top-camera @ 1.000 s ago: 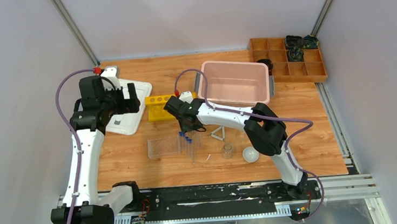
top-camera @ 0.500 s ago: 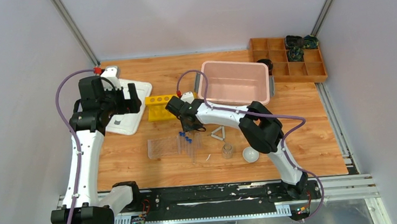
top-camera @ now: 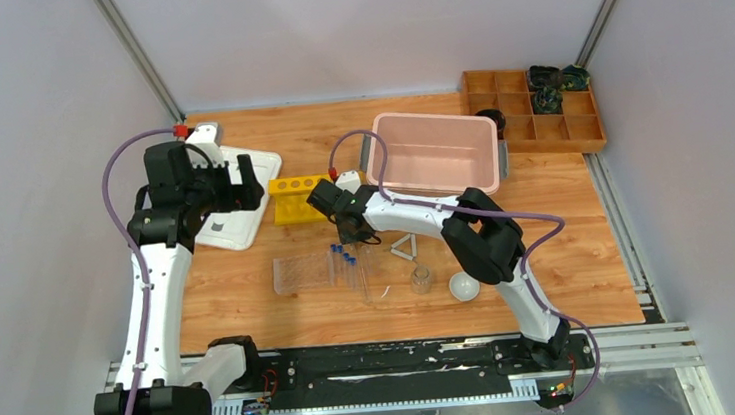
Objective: Organize the chemistry lab equipment
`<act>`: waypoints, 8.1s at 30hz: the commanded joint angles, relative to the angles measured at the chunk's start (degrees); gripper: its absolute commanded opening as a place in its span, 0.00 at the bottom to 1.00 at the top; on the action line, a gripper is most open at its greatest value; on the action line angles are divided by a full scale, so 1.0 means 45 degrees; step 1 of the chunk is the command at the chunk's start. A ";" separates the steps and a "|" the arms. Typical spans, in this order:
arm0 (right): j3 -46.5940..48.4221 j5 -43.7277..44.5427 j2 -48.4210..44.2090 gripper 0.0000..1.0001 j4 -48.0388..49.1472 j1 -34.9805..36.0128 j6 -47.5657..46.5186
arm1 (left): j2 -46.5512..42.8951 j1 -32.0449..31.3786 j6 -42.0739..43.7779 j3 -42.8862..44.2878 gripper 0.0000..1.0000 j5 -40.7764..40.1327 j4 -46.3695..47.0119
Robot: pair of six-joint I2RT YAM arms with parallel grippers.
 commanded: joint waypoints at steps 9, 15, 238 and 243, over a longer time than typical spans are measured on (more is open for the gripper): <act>-0.0106 0.0027 -0.0829 0.00 0.0077 -0.0020 0.0636 | -0.0602 0.0071 -0.0027 0.0369 1.00 0.0827 -0.0372; 0.0592 0.0025 -0.2183 0.00 0.0165 0.0047 0.0710 | -0.0875 0.0073 0.0177 0.0501 1.00 0.1806 -0.0737; -0.5670 -0.1403 -0.7153 0.30 0.1604 0.0087 -0.1699 | 0.0261 0.1675 -0.0699 0.0370 1.00 0.4151 -0.1174; -0.5638 -0.1722 -0.6017 0.26 0.1420 0.0107 -0.1635 | 0.0126 0.1675 -0.0740 0.0279 1.00 0.4207 -0.1174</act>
